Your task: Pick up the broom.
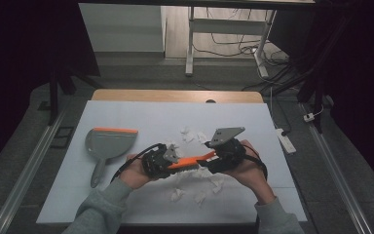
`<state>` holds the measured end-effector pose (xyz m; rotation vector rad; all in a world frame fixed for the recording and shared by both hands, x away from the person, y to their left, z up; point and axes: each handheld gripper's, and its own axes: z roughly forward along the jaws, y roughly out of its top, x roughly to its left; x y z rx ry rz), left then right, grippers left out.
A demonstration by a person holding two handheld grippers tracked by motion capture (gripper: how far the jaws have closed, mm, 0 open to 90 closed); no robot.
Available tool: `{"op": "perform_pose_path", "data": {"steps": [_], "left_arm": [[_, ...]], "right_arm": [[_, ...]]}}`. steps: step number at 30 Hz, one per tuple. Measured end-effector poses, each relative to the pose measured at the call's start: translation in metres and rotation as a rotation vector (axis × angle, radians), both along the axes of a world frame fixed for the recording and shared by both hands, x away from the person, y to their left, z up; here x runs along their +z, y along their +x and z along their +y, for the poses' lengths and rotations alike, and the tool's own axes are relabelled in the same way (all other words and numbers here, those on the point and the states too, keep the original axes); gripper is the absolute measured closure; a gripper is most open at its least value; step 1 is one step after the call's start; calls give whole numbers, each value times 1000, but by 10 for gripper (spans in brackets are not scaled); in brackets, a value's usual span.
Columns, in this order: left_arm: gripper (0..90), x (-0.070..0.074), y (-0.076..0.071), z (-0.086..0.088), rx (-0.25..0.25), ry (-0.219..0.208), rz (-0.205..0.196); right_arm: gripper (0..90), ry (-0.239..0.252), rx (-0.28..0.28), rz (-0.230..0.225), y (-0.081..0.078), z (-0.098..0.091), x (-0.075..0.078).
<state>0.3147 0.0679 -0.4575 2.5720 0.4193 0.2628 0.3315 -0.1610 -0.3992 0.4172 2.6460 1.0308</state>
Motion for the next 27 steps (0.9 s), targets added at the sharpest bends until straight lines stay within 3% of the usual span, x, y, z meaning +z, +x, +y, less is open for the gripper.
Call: {"op": "perform_pose_path", "data": {"steps": [8,12,13,16,20,21,23,25,26,27], "left_arm": [[801,8,-1,-11,-58,31,-25],[801,10,-2,-17,-77,31,-30],[801,11,-2,-19,-85,33,-30],[801,10,-2,-22,-106,32,-27],[800,11,-1,-25,-127,38,-31],[797,11,-1,-24,-123,29,-28],[791,11,0,-21,-118,11,-25],[746,12,0,-17,-96,-22,-67],[718,14,0,-12,-75,-65,-76],[673,14,0,-12,-75,-65,-76]], "right_arm": [[431,-148,65,59,5,11,-19],[519,-182,85,77,6,11,-22],[579,-202,108,89,7,9,-24],[609,-223,138,101,7,6,-26],[641,-254,161,83,3,5,-27],[651,-264,171,59,1,5,-27],[659,-263,175,53,0,5,-26],[674,-242,167,41,-2,3,-23],[677,-234,164,47,-1,3,-22],[679,-221,152,62,-1,3,-21]]}}
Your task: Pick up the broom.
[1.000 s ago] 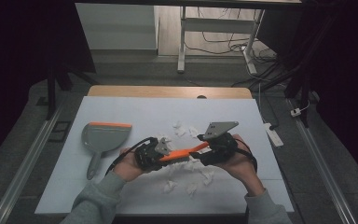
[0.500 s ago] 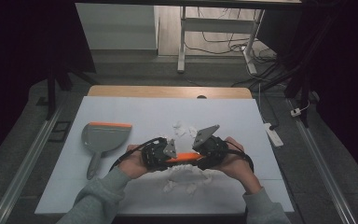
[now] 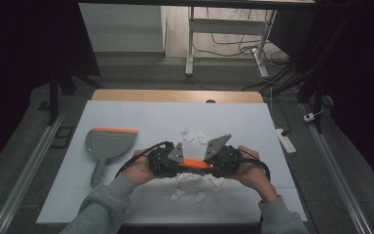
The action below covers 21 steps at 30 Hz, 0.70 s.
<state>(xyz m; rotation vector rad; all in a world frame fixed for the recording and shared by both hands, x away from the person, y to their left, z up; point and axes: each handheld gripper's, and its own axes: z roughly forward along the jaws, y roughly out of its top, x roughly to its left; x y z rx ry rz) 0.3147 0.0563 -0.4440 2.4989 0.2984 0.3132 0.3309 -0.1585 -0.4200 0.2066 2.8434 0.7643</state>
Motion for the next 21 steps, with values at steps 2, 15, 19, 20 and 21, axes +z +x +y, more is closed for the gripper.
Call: {"op": "perform_pose_path", "data": {"steps": [2,15,19,20,21], "left_arm": [[510,2,-1,5,102,-14,-50],[345,5,-25,73,410,-220,-55],[352,-1,-38,100,476,-252,-57],[351,-3,-41,106,487,-257,-57],[351,-5,-45,111,500,-262,-59]], "right_arm": [[685,11,-20,-15,1,0,1],[707,127,-94,-31,5,-12,6],[708,157,-114,-37,7,-17,9],[708,166,-116,-34,7,-19,9],[708,177,-122,-31,8,-20,10]]}}
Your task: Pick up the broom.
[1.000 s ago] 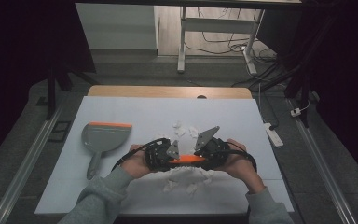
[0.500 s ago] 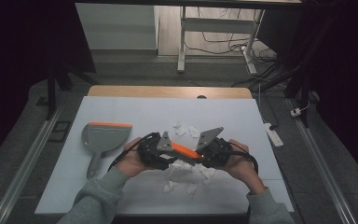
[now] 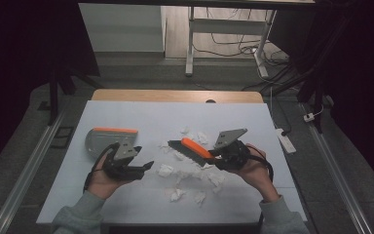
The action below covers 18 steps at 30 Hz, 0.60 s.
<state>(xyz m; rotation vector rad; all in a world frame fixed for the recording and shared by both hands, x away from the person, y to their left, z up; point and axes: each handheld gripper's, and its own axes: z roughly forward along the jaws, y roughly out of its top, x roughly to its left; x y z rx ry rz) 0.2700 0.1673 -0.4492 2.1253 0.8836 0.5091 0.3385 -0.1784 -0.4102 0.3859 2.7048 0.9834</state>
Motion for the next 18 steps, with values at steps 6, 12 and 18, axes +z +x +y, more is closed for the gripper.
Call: {"op": "perform_pose_path", "data": {"steps": [6,12,18], "left_arm": [[349,-14,-15,25,59,-21,2],[331,-30,-27,44,110,-44,-13],[306,-44,-29,60,175,-77,11]], "right_arm": [[708,31,-44,-15,3,-7,1],[708,46,-92,-21,8,-15,-1],[708,76,-157,-14,15,-26,-1]]}}
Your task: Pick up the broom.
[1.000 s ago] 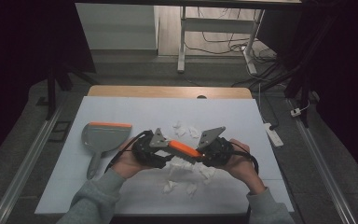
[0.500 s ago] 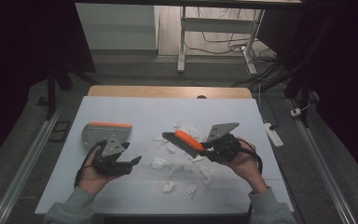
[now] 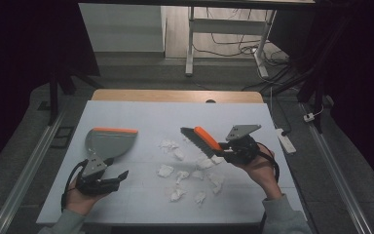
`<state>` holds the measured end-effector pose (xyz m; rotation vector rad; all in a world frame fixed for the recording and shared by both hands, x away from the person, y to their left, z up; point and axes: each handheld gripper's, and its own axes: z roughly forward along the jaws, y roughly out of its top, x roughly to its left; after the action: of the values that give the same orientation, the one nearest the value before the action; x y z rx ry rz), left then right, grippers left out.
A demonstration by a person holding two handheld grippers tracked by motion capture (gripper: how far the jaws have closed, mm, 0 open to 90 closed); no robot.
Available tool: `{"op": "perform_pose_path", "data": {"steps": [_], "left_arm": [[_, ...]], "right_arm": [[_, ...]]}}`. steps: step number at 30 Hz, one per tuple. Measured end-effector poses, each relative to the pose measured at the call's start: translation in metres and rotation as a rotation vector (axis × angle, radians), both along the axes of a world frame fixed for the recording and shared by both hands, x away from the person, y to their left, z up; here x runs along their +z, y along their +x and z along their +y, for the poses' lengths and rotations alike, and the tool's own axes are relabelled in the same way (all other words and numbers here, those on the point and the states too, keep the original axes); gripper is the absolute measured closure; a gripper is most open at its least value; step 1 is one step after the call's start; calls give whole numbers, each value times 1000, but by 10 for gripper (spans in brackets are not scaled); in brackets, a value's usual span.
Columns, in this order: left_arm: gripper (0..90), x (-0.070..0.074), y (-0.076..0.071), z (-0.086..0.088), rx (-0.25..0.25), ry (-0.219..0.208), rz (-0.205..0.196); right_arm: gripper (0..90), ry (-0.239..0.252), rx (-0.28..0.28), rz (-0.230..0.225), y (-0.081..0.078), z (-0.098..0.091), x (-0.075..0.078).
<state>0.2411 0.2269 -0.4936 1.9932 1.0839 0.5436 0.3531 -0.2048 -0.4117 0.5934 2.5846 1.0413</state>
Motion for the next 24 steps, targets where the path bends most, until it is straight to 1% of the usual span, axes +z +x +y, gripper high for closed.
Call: {"op": "perform_pose_path", "data": {"steps": [3,5,10,14,17,24], "left_arm": [[299,-5,5,3,18,2,16],[296,-7,7,4,23,0,22],[284,-5,9,4,32,-2,13],[280,-5,12,5,30,-6,17],[273,-6,15,4,25,0,19],[270,-8,17,4,22,3,26]], "right_arm": [[708,16,-33,4,2,-5,0],[708,22,-42,3,3,-9,0],[707,30,-70,-2,5,-14,2],[707,33,-79,-7,6,-16,2],[707,28,-85,-12,6,-17,3],[707,32,-97,-8,8,-21,3]]}}
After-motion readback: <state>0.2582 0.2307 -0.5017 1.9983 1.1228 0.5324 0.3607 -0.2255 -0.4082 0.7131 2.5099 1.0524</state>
